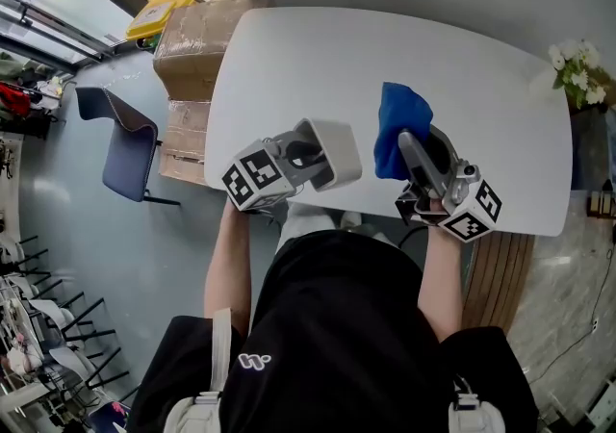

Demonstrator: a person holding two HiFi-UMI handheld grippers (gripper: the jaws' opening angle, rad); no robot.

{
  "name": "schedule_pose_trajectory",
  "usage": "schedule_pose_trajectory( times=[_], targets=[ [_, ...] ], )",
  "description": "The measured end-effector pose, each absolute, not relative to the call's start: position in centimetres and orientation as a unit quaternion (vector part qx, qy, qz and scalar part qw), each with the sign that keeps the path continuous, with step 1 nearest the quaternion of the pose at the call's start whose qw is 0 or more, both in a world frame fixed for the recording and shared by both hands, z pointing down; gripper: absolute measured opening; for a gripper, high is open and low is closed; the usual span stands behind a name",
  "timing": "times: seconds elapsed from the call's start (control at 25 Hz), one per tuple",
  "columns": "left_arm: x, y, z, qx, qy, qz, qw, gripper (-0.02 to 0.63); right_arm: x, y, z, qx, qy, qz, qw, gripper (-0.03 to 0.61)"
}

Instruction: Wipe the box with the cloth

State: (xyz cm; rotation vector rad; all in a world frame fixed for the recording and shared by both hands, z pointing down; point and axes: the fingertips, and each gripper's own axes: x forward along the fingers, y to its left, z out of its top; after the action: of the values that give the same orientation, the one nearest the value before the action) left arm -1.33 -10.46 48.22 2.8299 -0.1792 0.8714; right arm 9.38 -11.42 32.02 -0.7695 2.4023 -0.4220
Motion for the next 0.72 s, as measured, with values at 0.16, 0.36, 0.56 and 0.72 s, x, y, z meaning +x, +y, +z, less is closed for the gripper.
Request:
schedule_pose_trajectory(
  times=[0.16, 0.36, 0.56, 0.72],
  targets=[
    [-1.1, -10.4, 51.2, 0.93, -0.042, 0.357, 0.078, 0.052, 9.7, -11.4, 32.5, -0.294, 0.898, -0.162, 0.283, 0.055],
    [-0.9, -10.5, 54.1, 0.905, -0.027, 0.418, 0.072, 0.051, 10.1, -11.4, 33.1, -0.302, 0.896, -0.168, 0.278, 0.054],
    [-1.4, -10.9, 57.7, 0.871, -0.026, 0.486, 0.067, 0.052, 10.5, -11.4, 33.7, -0.313, 0.892, -0.173, 0.276, 0.054],
    [-2.1, -11.4, 60.0, 0.842, -0.027, 0.535, 0.063, 0.051, 10.4, -11.5, 33.8, -0.318, 0.891, -0.174, 0.273, 0.054]
  ],
)
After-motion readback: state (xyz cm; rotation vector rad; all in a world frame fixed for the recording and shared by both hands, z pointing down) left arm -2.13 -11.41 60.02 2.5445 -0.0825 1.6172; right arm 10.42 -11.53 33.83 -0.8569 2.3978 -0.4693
